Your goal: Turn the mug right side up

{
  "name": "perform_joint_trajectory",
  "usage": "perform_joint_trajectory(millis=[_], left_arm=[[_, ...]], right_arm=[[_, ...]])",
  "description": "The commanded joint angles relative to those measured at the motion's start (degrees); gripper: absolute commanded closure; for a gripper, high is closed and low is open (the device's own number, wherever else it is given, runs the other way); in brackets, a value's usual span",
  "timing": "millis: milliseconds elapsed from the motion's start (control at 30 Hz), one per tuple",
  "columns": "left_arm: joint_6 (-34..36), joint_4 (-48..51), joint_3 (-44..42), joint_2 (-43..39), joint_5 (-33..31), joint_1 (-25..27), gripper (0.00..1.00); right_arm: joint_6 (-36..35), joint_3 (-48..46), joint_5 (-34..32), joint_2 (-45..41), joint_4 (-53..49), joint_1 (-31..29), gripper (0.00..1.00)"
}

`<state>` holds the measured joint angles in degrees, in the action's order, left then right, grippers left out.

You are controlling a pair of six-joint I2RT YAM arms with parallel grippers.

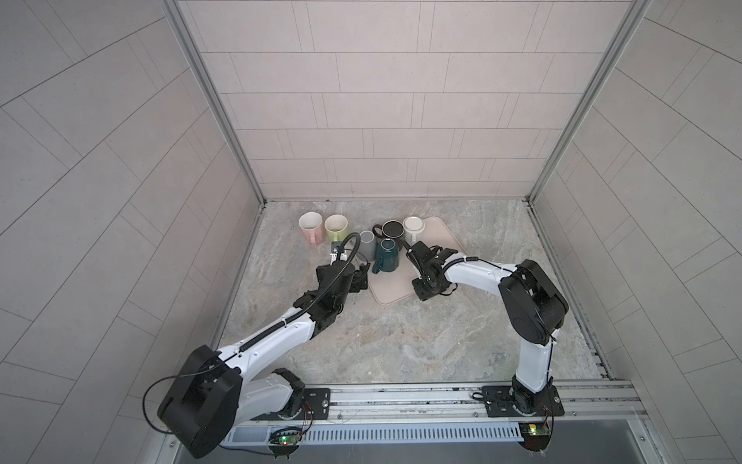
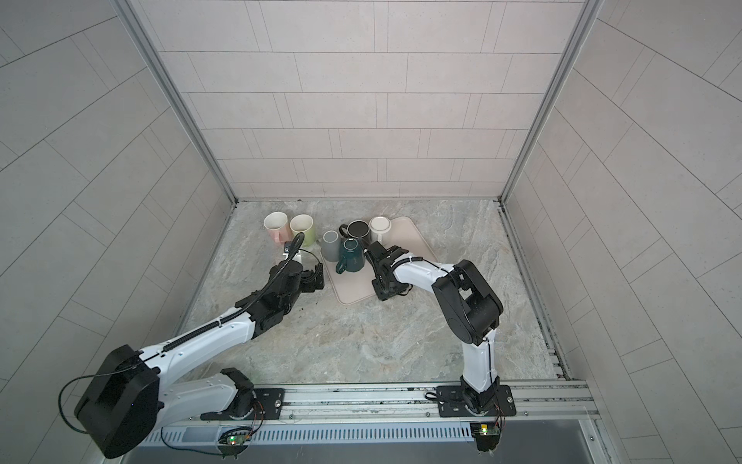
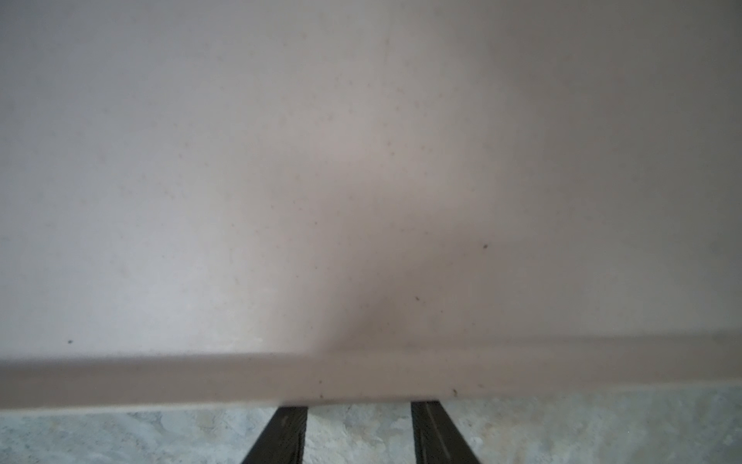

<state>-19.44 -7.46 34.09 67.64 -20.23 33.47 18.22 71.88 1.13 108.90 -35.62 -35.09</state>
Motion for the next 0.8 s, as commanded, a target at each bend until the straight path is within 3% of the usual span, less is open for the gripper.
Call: perform_joint_trajectory(millis=[0, 200, 467, 767], left_arm=[[0.8, -1.2, -0.7, -0.4, -0.5, 0.3, 0.00], [0.2, -1.5, -1.0, -0.1, -0.9, 0.4, 0.00], [0.1, -2.4, -1.4, 0.6, 0.2, 0.4, 0.00], [-0.2, -2.7, -1.5, 1.0, 2.0, 0.4, 0.00]], right_arm=[[-0.1, -1.1, -0.1, -2.4, 2.6, -0.1, 0.56], [4.3, -1.1, 1.4, -6.1, 3.9, 0.0, 0.54], [22.6, -4.3, -1.0, -7.6, 10.9, 0.9, 0.54], [37.2, -6.1, -8.2, -8.6, 9.1, 1.6, 0.52]])
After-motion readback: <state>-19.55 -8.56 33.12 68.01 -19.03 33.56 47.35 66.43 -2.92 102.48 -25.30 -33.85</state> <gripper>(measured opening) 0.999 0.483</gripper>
